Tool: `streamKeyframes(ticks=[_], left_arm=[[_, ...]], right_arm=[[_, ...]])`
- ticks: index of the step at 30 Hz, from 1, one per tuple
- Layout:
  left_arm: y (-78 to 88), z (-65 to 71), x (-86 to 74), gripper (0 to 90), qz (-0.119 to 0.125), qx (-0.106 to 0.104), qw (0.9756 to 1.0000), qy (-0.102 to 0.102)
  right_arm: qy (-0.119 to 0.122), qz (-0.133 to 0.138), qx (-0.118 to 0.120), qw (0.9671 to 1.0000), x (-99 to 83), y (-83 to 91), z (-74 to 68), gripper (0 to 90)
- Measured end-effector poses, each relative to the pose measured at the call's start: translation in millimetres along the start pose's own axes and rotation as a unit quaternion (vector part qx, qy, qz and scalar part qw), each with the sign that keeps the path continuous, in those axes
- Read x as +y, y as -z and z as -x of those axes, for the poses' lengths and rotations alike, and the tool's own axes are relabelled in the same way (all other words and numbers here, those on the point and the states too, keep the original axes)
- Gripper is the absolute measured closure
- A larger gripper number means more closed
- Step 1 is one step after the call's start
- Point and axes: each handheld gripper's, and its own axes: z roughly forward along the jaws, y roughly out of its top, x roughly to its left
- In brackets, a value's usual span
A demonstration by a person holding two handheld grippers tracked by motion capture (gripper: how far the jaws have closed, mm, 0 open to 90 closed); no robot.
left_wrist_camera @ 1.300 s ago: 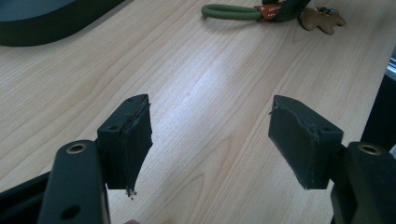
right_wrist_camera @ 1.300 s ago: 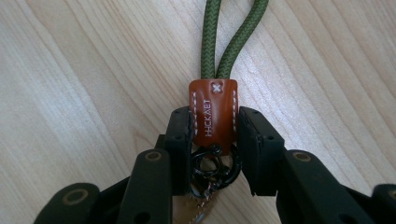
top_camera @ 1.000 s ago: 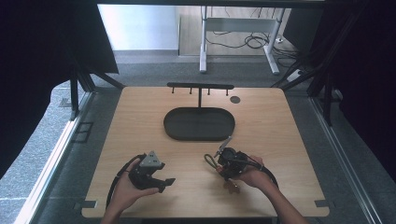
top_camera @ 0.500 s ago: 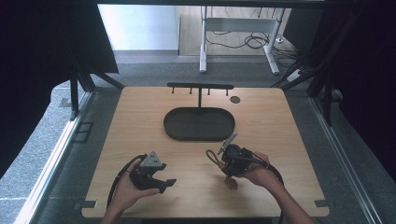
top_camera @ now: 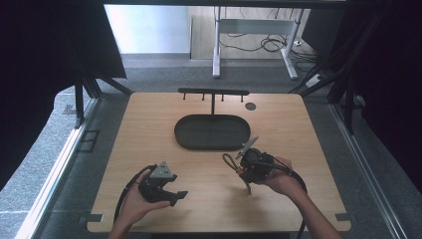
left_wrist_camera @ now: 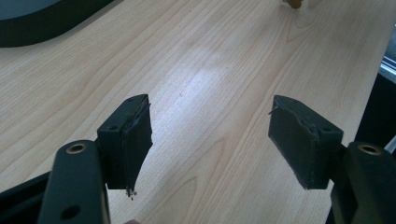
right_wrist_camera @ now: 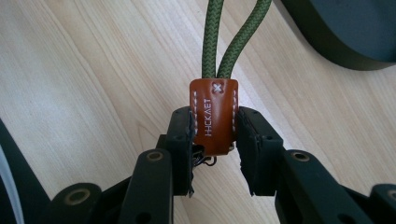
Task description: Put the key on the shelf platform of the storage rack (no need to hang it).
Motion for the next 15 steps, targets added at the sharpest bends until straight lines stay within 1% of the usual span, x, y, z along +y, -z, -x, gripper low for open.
streamKeyframes(ticks=[10, 15], left_arm=[[1.1, -1.2, -0.4, 30.7, -0.001, 0.001, 1.0000, -0.001], [0.6, -1.1, -0.4, 30.7, -0.003, 0.002, 1.0000, 0.000]], right_arm=[[0.004, 0.003, -0.006, 1.0000, 5.8, 7.3, 3.7, 67.6], [0.000, 0.002, -0.011, 0.9999, 7.0, 11.3, 5.9, 67.6]])
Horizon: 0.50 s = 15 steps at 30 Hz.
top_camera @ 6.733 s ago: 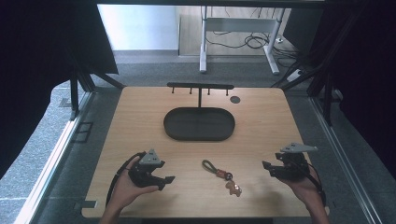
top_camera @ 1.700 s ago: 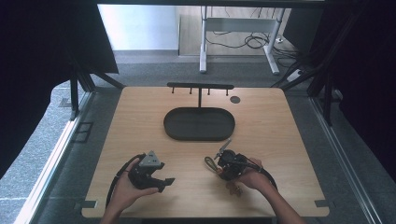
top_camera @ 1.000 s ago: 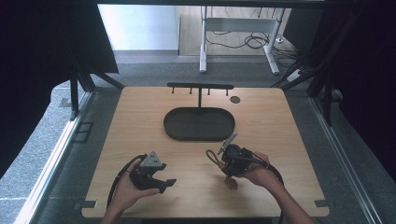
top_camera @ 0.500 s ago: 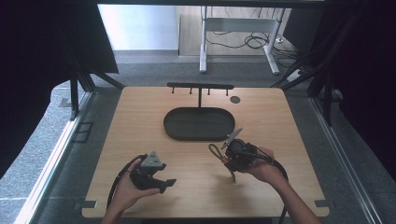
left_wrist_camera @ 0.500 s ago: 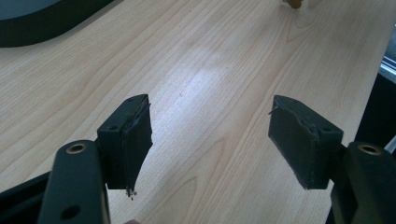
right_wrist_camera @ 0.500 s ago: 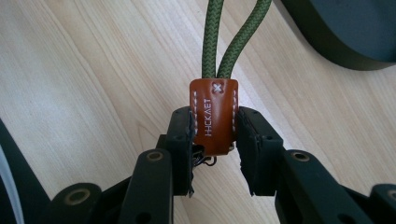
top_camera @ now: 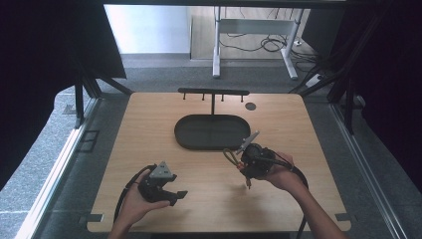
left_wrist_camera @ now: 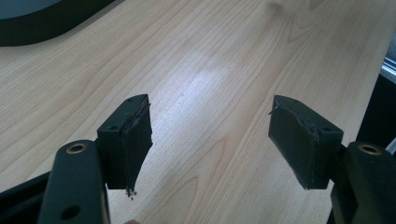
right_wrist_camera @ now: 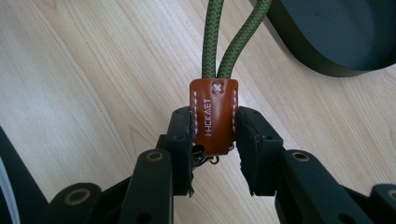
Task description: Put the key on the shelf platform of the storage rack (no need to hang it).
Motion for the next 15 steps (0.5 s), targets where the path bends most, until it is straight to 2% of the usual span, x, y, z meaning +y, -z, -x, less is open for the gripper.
streamKeyframes(ticks=[15], left_arm=[[-0.9, 0.1, 0.0, 30.7, -0.002, 0.000, 1.0000, 0.000]], right_arm=[[-0.005, 0.007, -0.007, 0.9999, 1.9, 9.8, 8.8, 67.6]])
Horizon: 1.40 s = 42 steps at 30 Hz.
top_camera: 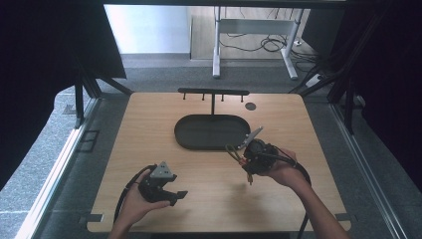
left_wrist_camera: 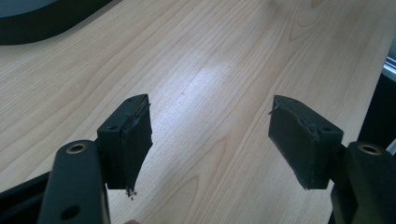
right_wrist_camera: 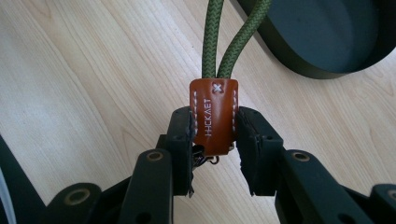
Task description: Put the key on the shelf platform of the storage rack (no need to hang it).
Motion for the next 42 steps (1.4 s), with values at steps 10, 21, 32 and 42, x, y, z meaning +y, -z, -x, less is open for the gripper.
streamKeyframes(ticks=[10, 21, 32, 42], left_arm=[[-1.3, 0.5, 0.3, 30.7, -0.002, 0.000, 1.0000, -0.001], [-1.9, 1.0, 0.1, 30.7, -0.002, -0.002, 1.0000, 0.001], [-2.9, 1.0, 0.3, 30.2, -0.006, -0.001, 1.0000, -0.005], [-3.0, 1.1, 0.2, 30.2, -0.006, -0.001, 1.0000, -0.005]], right_arm=[[-0.001, 0.001, -0.003, 1.0000, 3.3, 3.8, 5.4, 67.6], [-0.001, 0.003, -0.004, 1.0000, 14.8, 6.9, 14.1, 67.5], [-0.013, 0.002, -0.010, 0.9999, 27.1, 7.3, 27.0, 67.5], [-0.026, 0.004, -0.010, 0.9996, 37.0, 3.1, 38.1, 67.5]])
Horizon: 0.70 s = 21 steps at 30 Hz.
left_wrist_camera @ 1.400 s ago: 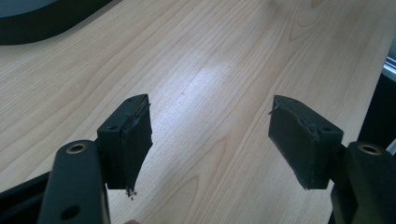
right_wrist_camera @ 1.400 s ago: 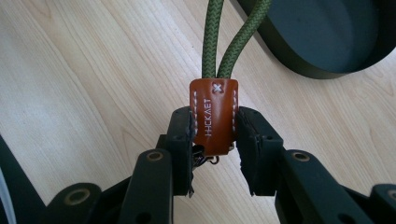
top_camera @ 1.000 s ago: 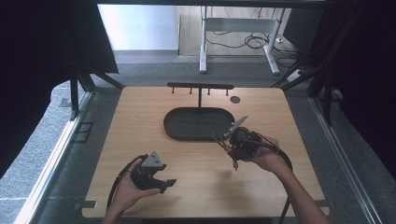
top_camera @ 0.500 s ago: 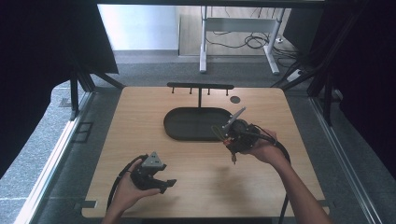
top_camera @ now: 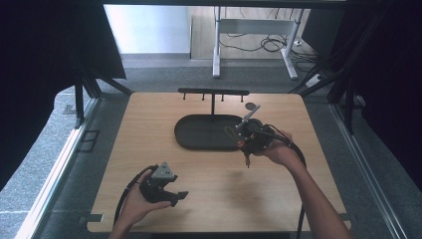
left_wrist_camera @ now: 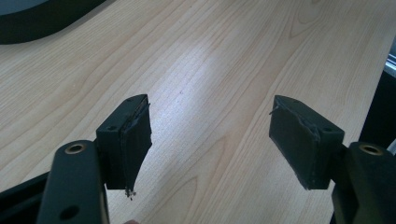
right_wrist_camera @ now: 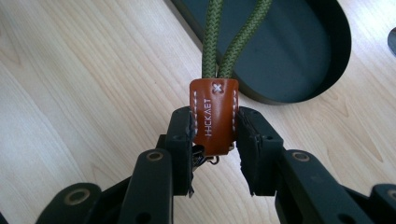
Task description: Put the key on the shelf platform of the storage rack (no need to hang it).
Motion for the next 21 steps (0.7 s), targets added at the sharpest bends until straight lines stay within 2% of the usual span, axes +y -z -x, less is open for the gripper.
streamKeyframes(ticks=[21], left_arm=[[-1.5, 0.0, -0.1, 30.2, -0.002, -0.001, 1.0000, 0.000]], right_arm=[[-0.001, -0.008, -0.008, 0.9999, 21.2, -3.1, 7.8, 67.5]])
